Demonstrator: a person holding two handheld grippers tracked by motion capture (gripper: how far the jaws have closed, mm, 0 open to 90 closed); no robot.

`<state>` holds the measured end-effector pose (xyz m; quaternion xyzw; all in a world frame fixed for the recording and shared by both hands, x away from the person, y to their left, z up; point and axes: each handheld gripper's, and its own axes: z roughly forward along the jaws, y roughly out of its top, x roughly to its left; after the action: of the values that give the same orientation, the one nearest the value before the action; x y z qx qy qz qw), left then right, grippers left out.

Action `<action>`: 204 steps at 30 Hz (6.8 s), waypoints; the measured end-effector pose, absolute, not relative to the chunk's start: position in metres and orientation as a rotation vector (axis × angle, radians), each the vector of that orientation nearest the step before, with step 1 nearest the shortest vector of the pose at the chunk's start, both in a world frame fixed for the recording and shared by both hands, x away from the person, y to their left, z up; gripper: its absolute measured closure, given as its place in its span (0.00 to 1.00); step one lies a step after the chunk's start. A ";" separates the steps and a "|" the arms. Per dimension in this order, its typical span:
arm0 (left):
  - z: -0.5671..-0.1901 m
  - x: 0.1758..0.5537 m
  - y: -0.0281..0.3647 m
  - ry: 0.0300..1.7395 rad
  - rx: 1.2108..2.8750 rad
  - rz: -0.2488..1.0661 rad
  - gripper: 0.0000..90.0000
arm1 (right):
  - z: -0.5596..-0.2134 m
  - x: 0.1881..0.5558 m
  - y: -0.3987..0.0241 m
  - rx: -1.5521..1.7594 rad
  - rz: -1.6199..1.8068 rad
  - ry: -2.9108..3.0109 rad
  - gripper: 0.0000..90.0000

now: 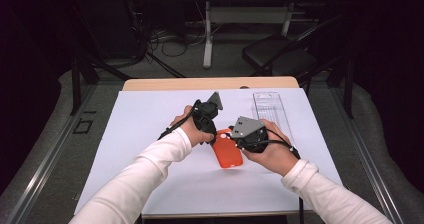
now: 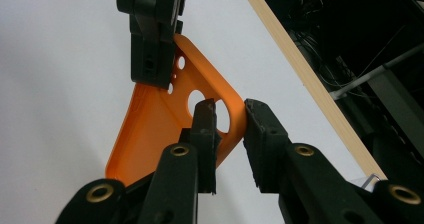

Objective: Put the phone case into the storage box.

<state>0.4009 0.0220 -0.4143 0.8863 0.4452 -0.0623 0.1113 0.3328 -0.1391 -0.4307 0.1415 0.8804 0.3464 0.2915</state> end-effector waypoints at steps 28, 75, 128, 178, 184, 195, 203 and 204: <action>-0.416 0.400 0.018 1.302 2.608 -0.180 0.88 | -0.431 0.331 -0.132 0.321 0.845 2.315 0.88; -0.410 0.395 0.024 1.116 2.568 -0.069 0.55 | -0.431 0.349 -0.158 0.350 1.061 2.279 0.89; -0.408 0.388 0.064 0.918 2.417 0.127 0.38 | -0.424 0.374 -0.200 0.347 1.225 2.154 0.88; -0.409 0.377 0.098 0.957 2.319 0.150 0.17 | -0.388 0.394 -0.264 0.349 1.114 2.125 0.88; -0.408 0.377 0.099 0.959 2.311 0.145 0.17 | -0.386 0.395 -0.274 0.348 1.093 2.127 0.88; -0.408 0.378 0.102 0.962 2.303 0.149 0.17 | -0.387 0.402 -0.287 0.353 1.065 2.123 0.88; -0.408 0.377 0.104 0.961 2.303 0.150 0.17 | -0.387 0.404 -0.293 0.358 1.056 2.122 0.88; -0.408 0.377 0.104 0.964 2.302 0.150 0.17 | -0.387 0.404 -0.294 0.358 1.054 2.121 0.88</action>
<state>0.3772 0.1037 -0.4081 0.8739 0.3658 0.0568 0.3151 0.4042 -0.2944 -0.3874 0.1393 0.8246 0.4098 0.3643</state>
